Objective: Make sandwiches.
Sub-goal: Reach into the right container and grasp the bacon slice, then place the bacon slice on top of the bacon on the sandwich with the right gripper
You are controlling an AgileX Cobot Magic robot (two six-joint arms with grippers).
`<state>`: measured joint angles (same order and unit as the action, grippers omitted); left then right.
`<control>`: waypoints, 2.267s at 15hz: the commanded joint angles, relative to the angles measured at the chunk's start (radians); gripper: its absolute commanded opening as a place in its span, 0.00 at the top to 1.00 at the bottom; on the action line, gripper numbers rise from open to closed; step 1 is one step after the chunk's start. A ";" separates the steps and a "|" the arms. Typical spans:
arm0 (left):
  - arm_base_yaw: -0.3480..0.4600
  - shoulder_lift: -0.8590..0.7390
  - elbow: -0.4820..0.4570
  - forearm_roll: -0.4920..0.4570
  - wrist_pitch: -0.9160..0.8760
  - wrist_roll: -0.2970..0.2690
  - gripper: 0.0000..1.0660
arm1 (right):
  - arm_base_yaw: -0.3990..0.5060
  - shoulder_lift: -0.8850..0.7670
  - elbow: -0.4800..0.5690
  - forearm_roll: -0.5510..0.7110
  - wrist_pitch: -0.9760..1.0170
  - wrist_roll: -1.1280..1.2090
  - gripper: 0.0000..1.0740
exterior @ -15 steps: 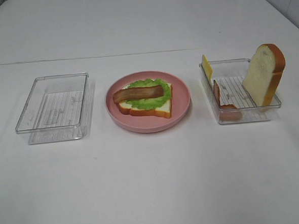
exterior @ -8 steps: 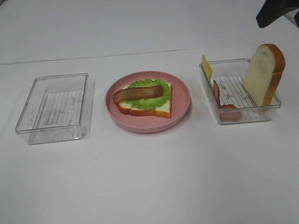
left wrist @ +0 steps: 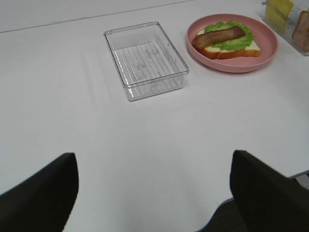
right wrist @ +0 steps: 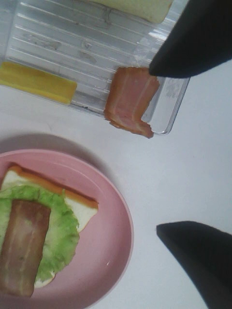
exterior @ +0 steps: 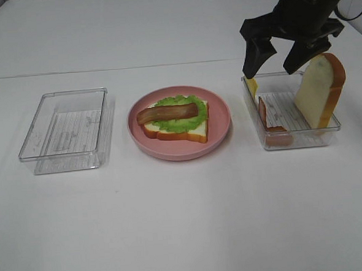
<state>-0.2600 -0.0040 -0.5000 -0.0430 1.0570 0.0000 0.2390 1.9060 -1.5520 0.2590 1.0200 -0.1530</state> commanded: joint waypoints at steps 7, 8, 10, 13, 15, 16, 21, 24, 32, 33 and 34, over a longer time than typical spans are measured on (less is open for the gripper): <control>0.004 -0.014 0.003 -0.003 -0.012 0.000 0.24 | 0.001 0.196 -0.047 -0.065 -0.018 0.075 0.38; 0.004 -0.014 0.003 -0.003 -0.012 0.000 0.24 | 0.001 0.203 -0.047 -0.065 -0.035 0.079 0.40; 0.004 -0.014 0.003 -0.003 -0.012 0.000 0.24 | 0.001 0.208 -0.047 -0.064 -0.061 0.079 0.52; 0.004 -0.014 0.003 -0.003 -0.012 0.000 0.24 | 0.001 0.208 -0.047 -0.062 -0.046 0.079 0.64; 0.004 -0.014 0.003 -0.003 -0.012 0.000 0.24 | 0.001 0.216 -0.047 -0.061 -0.040 0.079 0.65; 0.004 -0.014 0.003 -0.003 -0.012 0.000 0.24 | 0.001 0.218 -0.047 -0.061 -0.041 0.079 0.69; 0.004 -0.014 0.003 -0.003 -0.012 0.000 0.24 | 0.001 0.218 -0.047 -0.064 -0.034 0.079 1.00; 0.004 -0.014 0.003 -0.003 -0.012 0.000 0.24 | 0.001 0.206 -0.094 -0.059 0.041 0.078 1.00; 0.004 -0.014 0.003 -0.003 -0.012 0.000 0.24 | 0.001 -0.013 -0.117 0.262 0.037 -0.080 1.00; 0.004 -0.014 0.003 -0.003 -0.012 0.000 0.24 | 0.001 -0.023 -0.117 0.356 0.041 -0.124 1.00; 0.004 -0.014 0.003 -0.003 -0.012 0.000 0.24 | 0.001 -0.023 -0.117 0.434 0.043 -0.154 1.00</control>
<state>-0.2600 -0.0040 -0.5000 -0.0430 1.0560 0.0000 0.2390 1.8900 -1.6640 0.6540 1.0540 -0.2790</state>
